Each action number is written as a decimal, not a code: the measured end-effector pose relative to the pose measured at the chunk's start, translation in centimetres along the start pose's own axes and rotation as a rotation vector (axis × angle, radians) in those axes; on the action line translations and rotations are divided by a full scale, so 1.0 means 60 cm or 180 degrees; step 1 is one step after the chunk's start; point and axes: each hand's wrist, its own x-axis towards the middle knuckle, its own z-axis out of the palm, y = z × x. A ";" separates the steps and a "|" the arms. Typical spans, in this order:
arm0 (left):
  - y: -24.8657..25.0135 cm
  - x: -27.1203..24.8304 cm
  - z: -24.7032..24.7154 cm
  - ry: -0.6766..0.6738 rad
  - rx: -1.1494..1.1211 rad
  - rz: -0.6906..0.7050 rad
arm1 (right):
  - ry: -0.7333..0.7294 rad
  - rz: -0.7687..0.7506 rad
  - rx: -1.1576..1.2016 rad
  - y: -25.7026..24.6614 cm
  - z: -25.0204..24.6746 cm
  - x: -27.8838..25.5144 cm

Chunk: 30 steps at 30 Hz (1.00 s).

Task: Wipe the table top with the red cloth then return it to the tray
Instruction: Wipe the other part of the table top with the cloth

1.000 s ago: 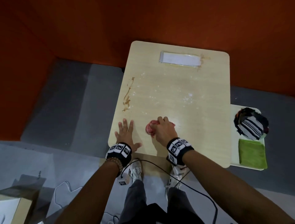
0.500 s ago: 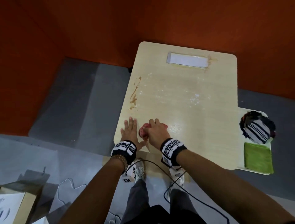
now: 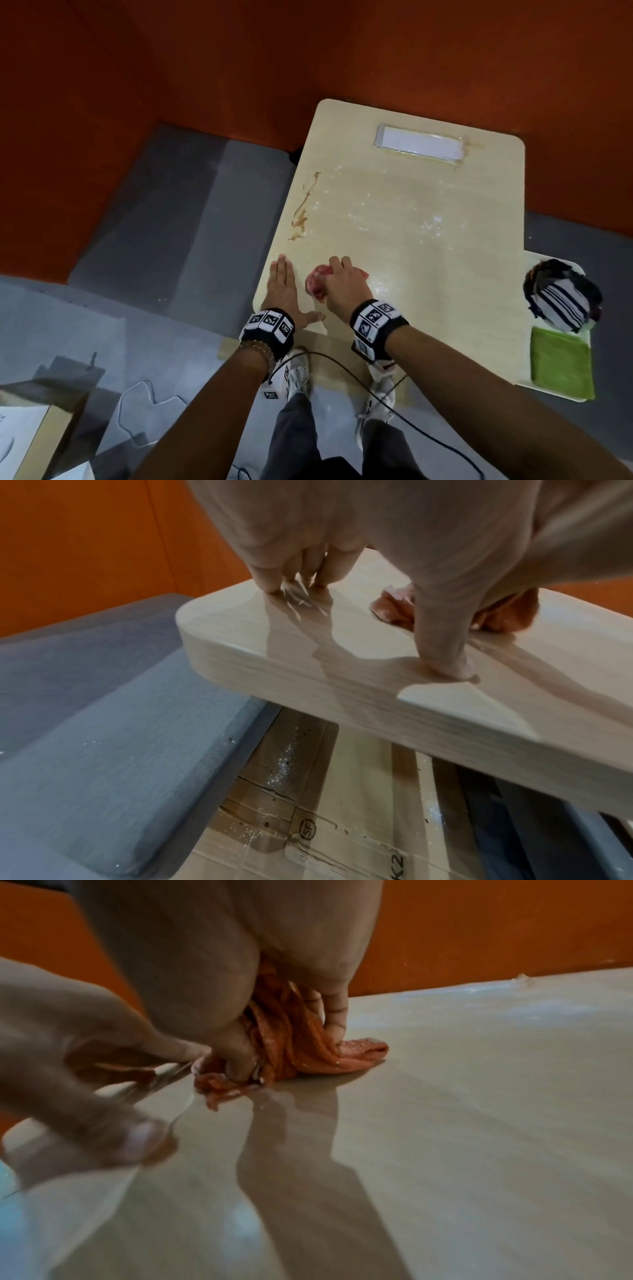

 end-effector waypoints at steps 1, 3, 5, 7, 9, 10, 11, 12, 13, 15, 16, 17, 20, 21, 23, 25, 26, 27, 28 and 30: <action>-0.001 0.000 -0.002 -0.0015 0.0073 0.0004 | 0.0034 -0.0003 -0.0029 -0.002 -0.003 0.013; -0.004 -0.002 -0.002 -0.0027 0.0141 0.0022 | 0.0164 0.0020 -0.0013 -0.006 -0.020 0.056; -0.008 -0.002 0.000 -0.0017 0.0156 0.0032 | 0.0307 0.0118 0.0119 -0.013 -0.050 0.106; -0.009 -0.003 0.003 -0.0032 0.0139 0.0053 | 0.0294 0.0231 0.0254 -0.014 -0.075 0.145; -0.011 0.000 0.003 -0.0030 0.0198 0.0057 | 0.0240 0.0303 0.0250 -0.020 -0.088 0.156; -0.010 -0.001 0.002 -0.0052 0.0195 0.0061 | 0.0222 0.0320 0.0225 -0.023 -0.088 0.147; -0.008 -0.002 0.000 -0.0053 0.0195 0.0059 | 0.0225 0.0302 0.0187 -0.025 -0.082 0.133; -0.007 -0.002 -0.001 -0.0042 0.0210 0.0053 | 0.0219 0.0258 0.0153 -0.027 -0.072 0.116; -0.006 -0.002 -0.003 -0.0059 0.0225 0.0054 | 0.0185 0.0207 0.0127 -0.027 -0.059 0.099; -0.007 0.003 -0.005 -0.0120 0.0253 0.0058 | 0.0143 0.0102 0.0098 -0.026 -0.038 0.073; -0.008 0.006 -0.006 -0.0124 0.0282 0.0048 | 0.0161 0.0071 0.0080 -0.025 -0.035 0.072; -0.009 0.008 -0.008 -0.0131 0.0290 0.0044 | 0.0173 0.0063 0.0079 -0.024 -0.036 0.078; -0.013 0.011 -0.012 -0.0178 0.0252 0.0091 | 0.0307 0.0120 0.0076 -0.025 -0.059 0.128; -0.014 0.010 -0.012 -0.0183 0.0235 0.0106 | 0.0339 0.0181 0.0110 -0.024 -0.069 0.152; -0.014 0.007 -0.013 -0.0168 0.0201 0.0137 | 0.0359 0.0326 0.0204 -0.022 -0.089 0.190; -0.015 0.007 -0.015 -0.0189 0.0164 0.0162 | 0.0314 0.0398 0.0240 -0.028 -0.101 0.197; -0.013 0.006 -0.015 -0.0201 0.0140 0.0158 | 0.0290 0.0414 0.0259 -0.032 -0.100 0.187; -0.010 0.005 -0.016 -0.0169 0.0141 0.0136 | 0.0277 0.0389 0.0258 -0.036 -0.093 0.173; -0.008 0.005 -0.019 -0.0139 0.0155 0.0119 | 0.0266 0.0333 0.0256 -0.041 -0.082 0.155; -0.005 0.005 -0.024 -0.0191 0.0124 0.0128 | 0.0227 0.0199 0.0226 -0.049 -0.055 0.122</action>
